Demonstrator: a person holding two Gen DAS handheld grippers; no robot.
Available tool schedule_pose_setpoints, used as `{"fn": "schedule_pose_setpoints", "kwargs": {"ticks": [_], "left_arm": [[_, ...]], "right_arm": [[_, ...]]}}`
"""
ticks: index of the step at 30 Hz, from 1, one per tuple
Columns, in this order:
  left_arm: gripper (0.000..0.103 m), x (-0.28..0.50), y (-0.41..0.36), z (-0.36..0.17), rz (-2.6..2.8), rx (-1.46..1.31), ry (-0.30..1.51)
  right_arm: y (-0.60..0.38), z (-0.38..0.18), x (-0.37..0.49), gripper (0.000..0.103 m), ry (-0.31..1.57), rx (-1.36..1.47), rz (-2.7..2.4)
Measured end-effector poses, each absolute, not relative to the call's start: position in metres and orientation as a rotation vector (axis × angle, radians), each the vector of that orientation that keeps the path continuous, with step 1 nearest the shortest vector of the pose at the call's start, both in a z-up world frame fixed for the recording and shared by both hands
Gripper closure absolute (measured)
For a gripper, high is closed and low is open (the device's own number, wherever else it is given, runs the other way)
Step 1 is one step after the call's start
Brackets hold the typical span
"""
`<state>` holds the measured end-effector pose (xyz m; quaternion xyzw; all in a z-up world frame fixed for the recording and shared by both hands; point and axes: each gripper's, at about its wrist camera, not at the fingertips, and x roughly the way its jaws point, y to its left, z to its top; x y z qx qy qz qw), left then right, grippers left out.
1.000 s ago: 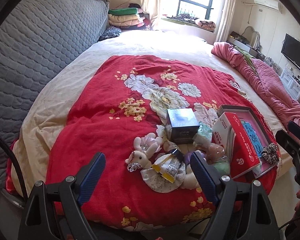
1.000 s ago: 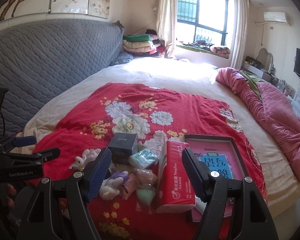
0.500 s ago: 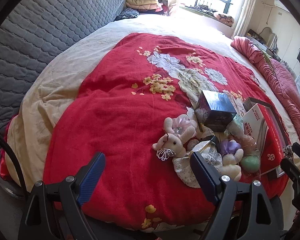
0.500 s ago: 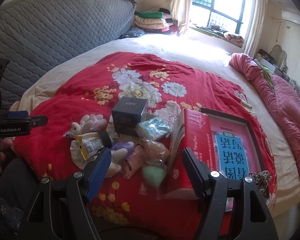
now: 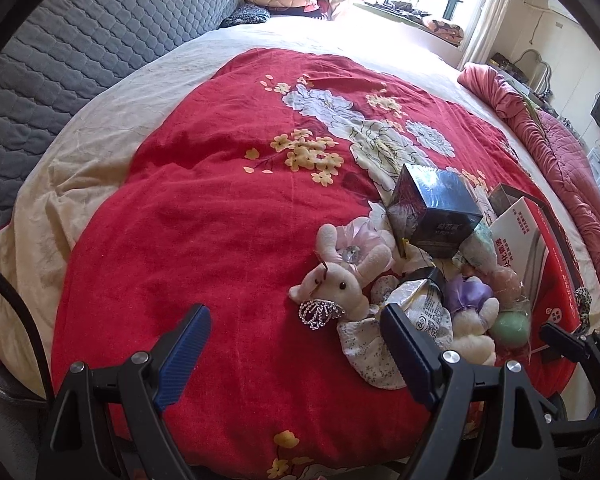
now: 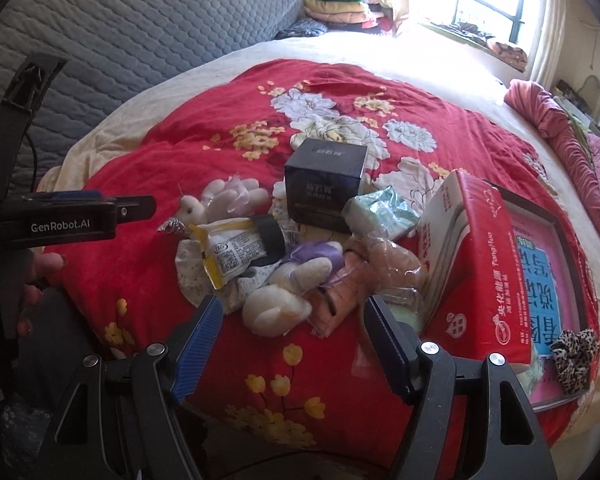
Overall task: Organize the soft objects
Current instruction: 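Grasp the tiara bunny with the left tool while the right tool grasps the purple-hat bunny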
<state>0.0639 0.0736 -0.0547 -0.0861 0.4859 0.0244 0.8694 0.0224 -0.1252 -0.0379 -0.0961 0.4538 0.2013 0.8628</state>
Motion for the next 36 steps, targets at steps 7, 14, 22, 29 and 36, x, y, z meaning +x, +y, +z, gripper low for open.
{"fn": "schedule_pose_setpoints", "kwargs": {"ticks": [7, 14, 22, 29, 36], "left_arm": [[0.017, 0.077, 0.075, -0.065, 0.028, -0.206, 1.024], [0.017, 0.089, 0.085, -0.079, 0.027, -0.238, 1.033], [0.017, 0.101, 0.086, -0.093, -0.008, -0.258, 1.038], [0.017, 0.11, 0.074, -0.103, -0.018, -0.206, 1.062], [0.019, 0.121, 0.074, -0.115, -0.071, -0.246, 1.063]], "right_arm": [[-0.122, -0.055, 0.034, 0.029, 0.995, -0.187, 0.415], [-0.115, -0.069, 0.042, 0.029, 1.013, -0.204, 0.409], [-0.108, -0.079, 0.049, 0.046, 1.02, -0.204, 0.417], [-0.099, -0.086, 0.051, 0.058, 1.012, -0.225, 0.446], [-0.109, -0.076, 0.05, 0.064, 0.961, -0.192, 0.458]]}}
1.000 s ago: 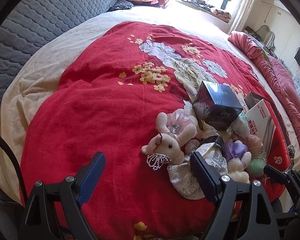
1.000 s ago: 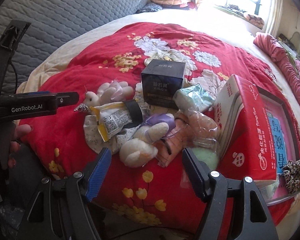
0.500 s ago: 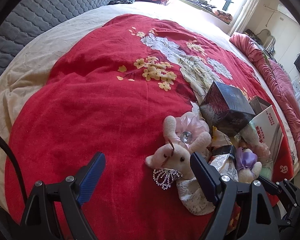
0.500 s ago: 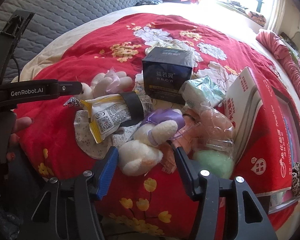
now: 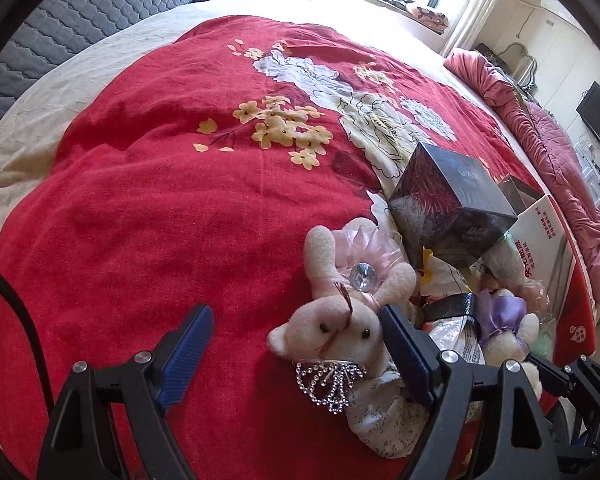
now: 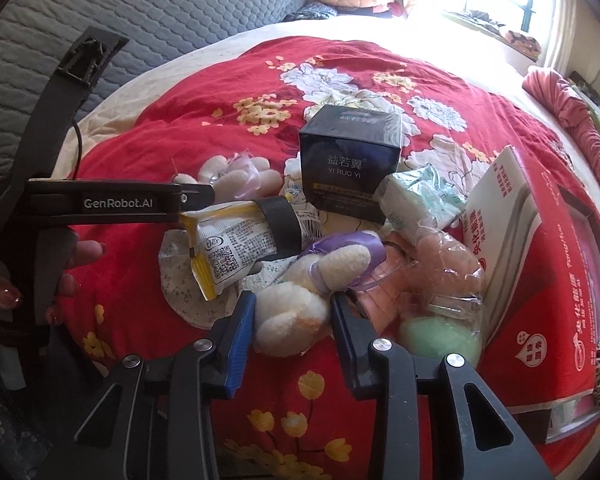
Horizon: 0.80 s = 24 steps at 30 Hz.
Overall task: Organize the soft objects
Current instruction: 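Grasp the tiara bunny with the left tool while the right tool grasps the purple-hat bunny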
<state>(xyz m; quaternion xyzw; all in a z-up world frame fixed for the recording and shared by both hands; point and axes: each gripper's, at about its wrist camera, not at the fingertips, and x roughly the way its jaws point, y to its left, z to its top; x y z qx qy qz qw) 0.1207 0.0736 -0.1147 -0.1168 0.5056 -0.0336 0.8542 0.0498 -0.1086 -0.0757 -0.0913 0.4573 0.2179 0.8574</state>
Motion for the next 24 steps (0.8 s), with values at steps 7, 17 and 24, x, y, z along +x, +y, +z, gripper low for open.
{"fn": "schedule_pose_setpoints", "kwargs": {"ticks": [7, 17, 24], "left_arm": [[0.057, 0.126, 0.074, -0.116, -0.184, -0.338, 1.044], [0.065, 0.115, 0.07, -0.094, -0.199, -0.289, 0.949], [0.065, 0.104, 0.077, -0.08, -0.173, -0.295, 0.931]], "right_arm": [[-0.114, -0.061, 0.051, 0.064, 0.901, -0.185, 0.439], [-0.117, -0.051, 0.052, 0.064, 0.866, -0.182, 0.433], [-0.116, -0.042, 0.049, 0.064, 0.831, -0.186, 0.439]]}}
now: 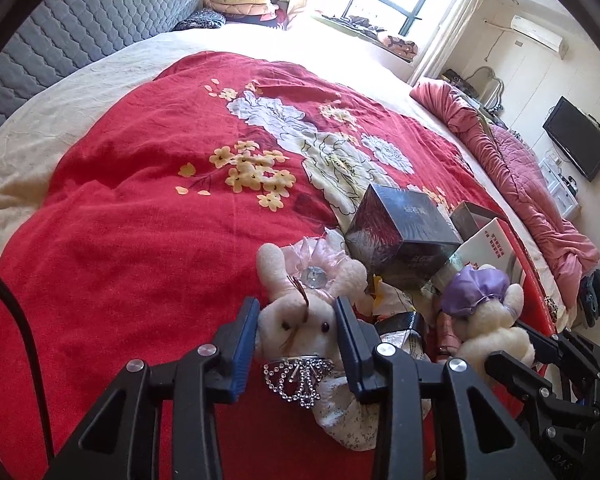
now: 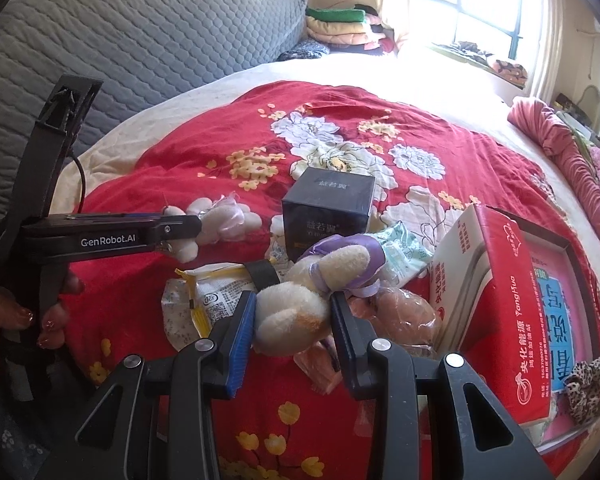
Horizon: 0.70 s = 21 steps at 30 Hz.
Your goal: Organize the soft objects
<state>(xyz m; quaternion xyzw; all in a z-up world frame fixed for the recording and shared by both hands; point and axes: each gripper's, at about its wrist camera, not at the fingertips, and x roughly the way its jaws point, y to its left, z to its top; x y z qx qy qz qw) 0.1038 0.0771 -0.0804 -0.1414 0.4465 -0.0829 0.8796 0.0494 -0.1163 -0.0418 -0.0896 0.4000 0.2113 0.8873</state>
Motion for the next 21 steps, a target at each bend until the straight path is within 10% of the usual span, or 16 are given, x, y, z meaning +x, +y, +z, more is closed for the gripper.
{"fn": "schedule_pose_setpoints", "kwargs": {"ticks": [21], "left_arm": [[0.065, 0.062, 0.049, -0.029, -0.116, -0.201, 0.865]], "right_arm": [[-0.124, -0.003, 0.036, 0.064, 0.725, -0.173, 0.467]]}}
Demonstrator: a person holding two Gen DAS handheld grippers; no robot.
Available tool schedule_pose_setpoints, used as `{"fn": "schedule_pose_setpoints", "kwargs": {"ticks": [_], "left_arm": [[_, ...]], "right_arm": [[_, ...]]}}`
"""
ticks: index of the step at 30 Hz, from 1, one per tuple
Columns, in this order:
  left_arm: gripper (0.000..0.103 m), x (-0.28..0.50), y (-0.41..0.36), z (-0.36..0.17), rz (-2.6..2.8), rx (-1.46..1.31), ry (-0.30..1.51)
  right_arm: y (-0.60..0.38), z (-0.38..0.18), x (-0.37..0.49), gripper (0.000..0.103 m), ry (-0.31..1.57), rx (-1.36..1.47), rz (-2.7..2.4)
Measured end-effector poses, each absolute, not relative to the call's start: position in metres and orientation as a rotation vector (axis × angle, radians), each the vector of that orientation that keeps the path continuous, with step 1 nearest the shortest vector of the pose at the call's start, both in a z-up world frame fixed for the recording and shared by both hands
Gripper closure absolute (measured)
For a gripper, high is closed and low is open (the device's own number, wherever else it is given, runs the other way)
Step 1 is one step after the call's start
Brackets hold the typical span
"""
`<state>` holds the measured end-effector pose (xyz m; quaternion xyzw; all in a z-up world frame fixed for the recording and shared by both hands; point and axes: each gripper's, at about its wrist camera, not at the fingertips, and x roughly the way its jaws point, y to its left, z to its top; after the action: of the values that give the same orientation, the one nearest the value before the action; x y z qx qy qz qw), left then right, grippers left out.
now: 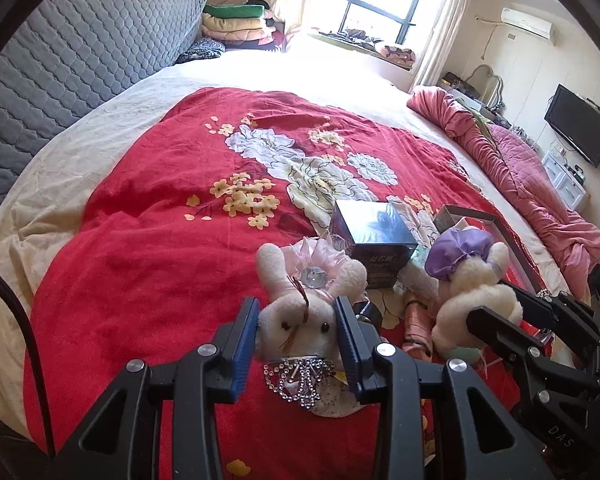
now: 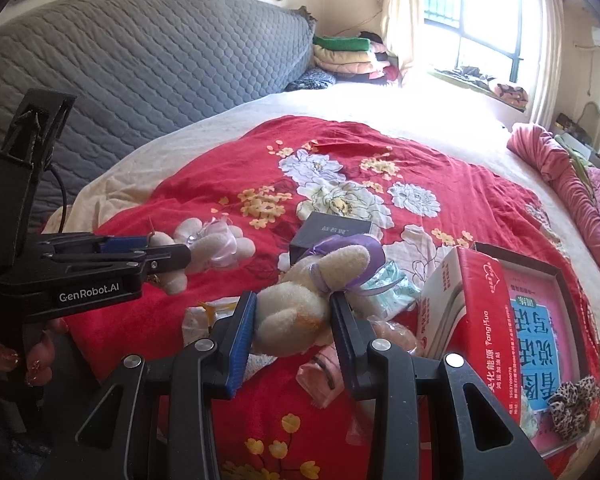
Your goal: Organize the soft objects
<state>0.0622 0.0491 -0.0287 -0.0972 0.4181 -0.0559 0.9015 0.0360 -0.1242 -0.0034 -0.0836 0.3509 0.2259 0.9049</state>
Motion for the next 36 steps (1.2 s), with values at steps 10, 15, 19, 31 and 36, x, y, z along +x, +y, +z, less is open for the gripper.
{"fn": "schedule_pose_setpoints", "kwargs": {"ticks": [10, 15, 19, 31, 36], "left_arm": [[0.065, 0.047, 0.035, 0.0, -0.112, -0.173, 0.827], [0.065, 0.041, 0.024, 0.011, -0.126, -0.16, 0.815], [0.065, 0.037, 0.015, 0.023, -0.143, -0.154, 0.793], [0.065, 0.036, -0.027, 0.058, -0.196, -0.106, 0.755], [0.065, 0.035, -0.048, 0.072, -0.224, -0.078, 0.736]], "right_arm": [[-0.132, 0.017, 0.03, 0.064, 0.681, -0.159, 0.466], [-0.14, 0.029, 0.026, 0.064, 0.657, -0.152, 0.456], [-0.15, 0.041, 0.021, 0.064, 0.633, -0.143, 0.442], [-0.188, 0.073, 0.016, 0.064, 0.575, -0.092, 0.387], [-0.209, 0.083, 0.013, 0.064, 0.554, -0.063, 0.353]]}}
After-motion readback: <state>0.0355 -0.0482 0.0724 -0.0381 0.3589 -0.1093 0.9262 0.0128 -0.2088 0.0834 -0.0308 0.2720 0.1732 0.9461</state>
